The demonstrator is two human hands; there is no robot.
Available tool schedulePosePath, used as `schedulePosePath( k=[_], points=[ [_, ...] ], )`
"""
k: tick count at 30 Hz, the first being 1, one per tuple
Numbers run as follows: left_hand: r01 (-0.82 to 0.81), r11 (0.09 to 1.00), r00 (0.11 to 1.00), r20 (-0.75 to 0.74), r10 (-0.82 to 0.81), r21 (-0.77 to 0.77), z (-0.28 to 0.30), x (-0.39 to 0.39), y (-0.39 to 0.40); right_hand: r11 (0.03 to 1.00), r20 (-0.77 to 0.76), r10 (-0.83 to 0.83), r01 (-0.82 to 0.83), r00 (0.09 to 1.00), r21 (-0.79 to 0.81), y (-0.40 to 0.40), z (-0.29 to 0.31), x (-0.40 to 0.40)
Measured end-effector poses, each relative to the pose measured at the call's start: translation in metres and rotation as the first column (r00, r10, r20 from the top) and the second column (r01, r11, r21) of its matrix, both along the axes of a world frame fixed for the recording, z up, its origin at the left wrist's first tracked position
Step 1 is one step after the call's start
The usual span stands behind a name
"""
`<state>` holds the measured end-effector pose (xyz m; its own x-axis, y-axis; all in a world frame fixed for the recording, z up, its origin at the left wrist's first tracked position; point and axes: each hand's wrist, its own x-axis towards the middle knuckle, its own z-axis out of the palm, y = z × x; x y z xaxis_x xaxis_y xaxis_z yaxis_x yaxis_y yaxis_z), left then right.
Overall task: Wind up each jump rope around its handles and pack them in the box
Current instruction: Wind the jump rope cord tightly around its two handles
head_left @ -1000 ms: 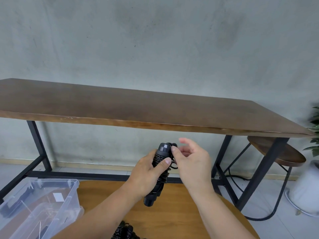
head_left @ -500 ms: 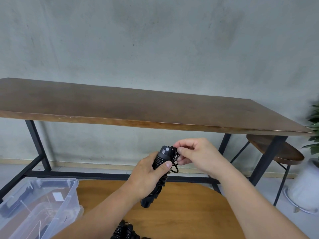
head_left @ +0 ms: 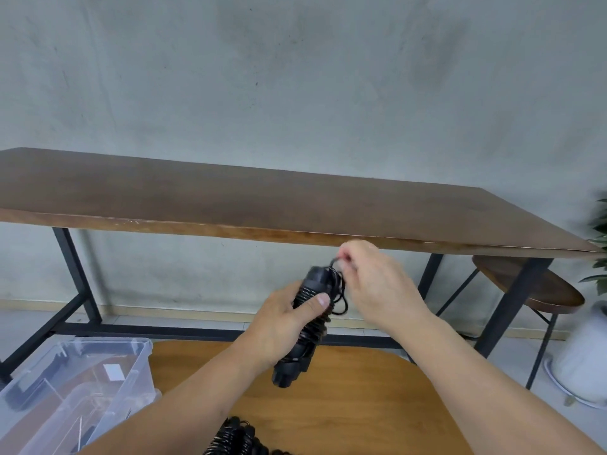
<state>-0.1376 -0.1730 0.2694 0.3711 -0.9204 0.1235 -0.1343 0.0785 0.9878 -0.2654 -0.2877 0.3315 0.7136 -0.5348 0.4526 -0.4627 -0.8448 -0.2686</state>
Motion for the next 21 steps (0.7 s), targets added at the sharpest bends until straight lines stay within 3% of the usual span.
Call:
schedulePosePath(
  k=[3, 5, 10, 14, 15, 18, 21],
  points=[
    [0.010, 1.000, 1.000, -0.011, -0.010, 0.013, 0.003, -0.006, 0.001, 0.973, 0.123, -0.058, 0.028, 0.991, 0.229, -0.010, 0.004, 0.006],
    [0.000, 1.000, 0.999, 0.038, -0.001, 0.031, 0.008, -0.004, -0.004, 0.964, 0.147, -0.001, -0.038, 0.989, 0.262, -0.009, 0.006, 0.008],
    [0.015, 0.996, 0.999, 0.035, -0.018, 0.088, 0.023, 0.005, -0.008, 0.983, 0.115, 0.159, -0.168, 0.981, 0.073, 0.006, 0.010, 0.013],
    [0.079, 0.981, 0.997, 0.000, -0.080, 0.175, 0.025, 0.014, -0.001, 0.905, 0.011, 0.307, -0.289, 0.952, -0.311, 0.021, -0.004, 0.017],
    [0.074, 0.977, 0.996, 0.033, -0.082, 0.202, 0.024, 0.016, -0.001, 0.887, -0.041, 0.312, -0.306, 0.949, -0.345, 0.020, -0.008, 0.019],
    [-0.051, 0.966, 0.980, 0.200, -0.001, 0.254, 0.016, 0.020, -0.004, 0.939, -0.171, 0.263, -0.293, 0.949, -0.182, 0.010, -0.007, 0.033],
    [-0.215, 0.942, 0.948, 0.286, 0.139, 0.257, 0.007, 0.017, -0.007, 0.973, -0.026, 0.224, -0.223, 0.974, 0.054, -0.003, -0.010, 0.042]
  ],
)
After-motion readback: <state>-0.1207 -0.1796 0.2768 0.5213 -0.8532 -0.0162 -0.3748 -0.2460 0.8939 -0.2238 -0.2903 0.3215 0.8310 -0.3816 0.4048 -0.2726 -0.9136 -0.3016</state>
